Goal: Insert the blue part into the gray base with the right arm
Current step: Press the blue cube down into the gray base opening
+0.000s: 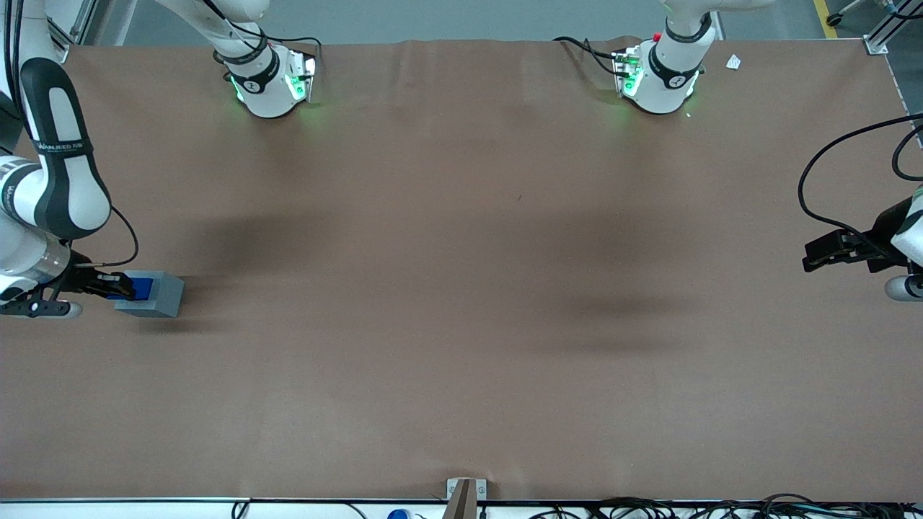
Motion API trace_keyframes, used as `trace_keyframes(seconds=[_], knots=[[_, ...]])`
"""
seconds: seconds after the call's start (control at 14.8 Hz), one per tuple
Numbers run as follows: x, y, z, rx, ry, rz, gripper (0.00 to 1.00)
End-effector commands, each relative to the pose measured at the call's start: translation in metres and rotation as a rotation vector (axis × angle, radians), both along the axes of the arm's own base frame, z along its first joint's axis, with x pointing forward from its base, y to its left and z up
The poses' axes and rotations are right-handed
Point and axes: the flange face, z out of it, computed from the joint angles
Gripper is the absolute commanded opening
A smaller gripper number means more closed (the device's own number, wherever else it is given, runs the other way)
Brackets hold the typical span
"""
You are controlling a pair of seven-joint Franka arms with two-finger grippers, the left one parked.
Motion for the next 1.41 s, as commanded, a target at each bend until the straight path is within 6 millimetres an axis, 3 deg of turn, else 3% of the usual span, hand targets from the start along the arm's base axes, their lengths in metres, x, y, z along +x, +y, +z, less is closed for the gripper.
trace_keyframes(seconds=[0.0,1.08,1.15,1.28,1.35], knots=[[-0.003,-0.004,-0.025,0.009,0.014,0.013,0.02],[-0.001,-0.005,-0.012,0.027,-0.034,-0.019,0.02],[-0.001,-0.004,-0.013,0.028,-0.032,-0.019,0.06],[-0.001,-0.004,-0.014,0.029,-0.028,-0.022,0.27],[-0.001,-0.003,-0.014,0.031,-0.024,-0.02,0.5]])
